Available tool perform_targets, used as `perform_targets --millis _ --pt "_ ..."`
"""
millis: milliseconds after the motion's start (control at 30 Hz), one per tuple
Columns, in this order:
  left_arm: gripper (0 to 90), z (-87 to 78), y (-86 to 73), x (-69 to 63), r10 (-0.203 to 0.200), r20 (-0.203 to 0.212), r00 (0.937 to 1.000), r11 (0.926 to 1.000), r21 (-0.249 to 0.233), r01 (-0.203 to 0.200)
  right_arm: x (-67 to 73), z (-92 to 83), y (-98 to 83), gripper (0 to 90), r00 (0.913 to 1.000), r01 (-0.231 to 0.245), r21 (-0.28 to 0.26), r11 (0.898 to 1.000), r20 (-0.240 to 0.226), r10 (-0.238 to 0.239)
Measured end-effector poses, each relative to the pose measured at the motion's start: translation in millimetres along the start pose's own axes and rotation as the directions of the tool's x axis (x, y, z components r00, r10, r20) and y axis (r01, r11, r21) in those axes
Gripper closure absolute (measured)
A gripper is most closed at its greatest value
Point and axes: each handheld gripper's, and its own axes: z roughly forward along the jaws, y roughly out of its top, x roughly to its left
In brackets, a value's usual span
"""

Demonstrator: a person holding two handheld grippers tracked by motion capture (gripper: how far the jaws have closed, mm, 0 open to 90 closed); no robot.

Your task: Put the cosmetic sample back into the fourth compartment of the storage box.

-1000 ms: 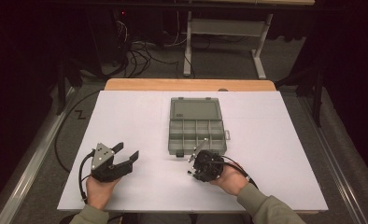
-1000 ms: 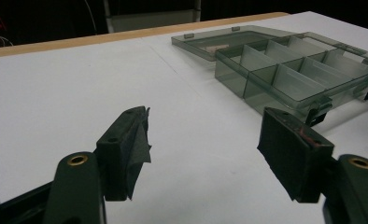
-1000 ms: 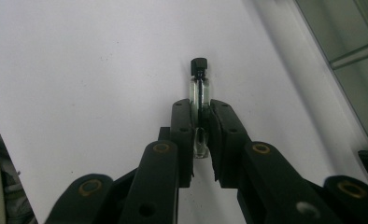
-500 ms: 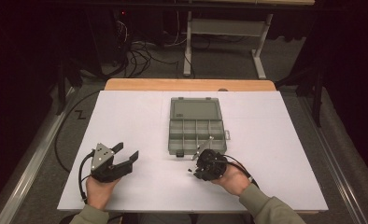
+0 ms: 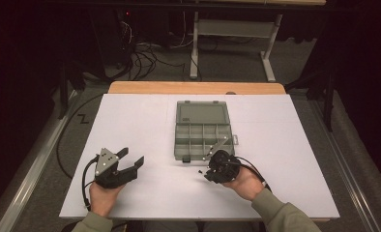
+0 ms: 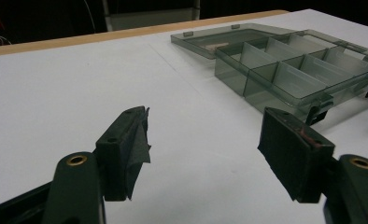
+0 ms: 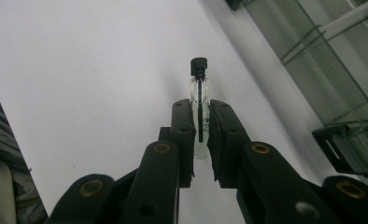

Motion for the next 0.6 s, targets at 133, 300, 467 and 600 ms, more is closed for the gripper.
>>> perform_targets --millis 133,300,467,600 --pt "32.7 -0.4 0.3 -0.3 -0.001 0.002 1.0 1.0 -0.003 0.001 -2.9 -5.3 -0.9 82.3 0.9999 -0.01 -0.016 1.0 0.011 0.011" --pt "32.7 -0.6 0.2 -1.1 -0.001 0.005 1.0 1.0 -0.005 0.001 -5.9 -12.8 -2.4 82.3 0.9995 -0.025 -0.028 0.999 0.02 0.026" --pt "32.7 -0.4 0.1 -0.9 0.002 0.007 1.0 1.0 -0.001 -0.002 -10.1 -17.4 -3.6 82.3 0.9991 -0.035 -0.038 0.999 0.023 0.036" --pt "32.7 -0.8 1.2 -1.1 0.0 0.009 1.0 1.0 -0.006 0.0 -12.7 -19.6 -4.5 82.3 0.9989 -0.034 -0.045 0.998 0.03 0.036"
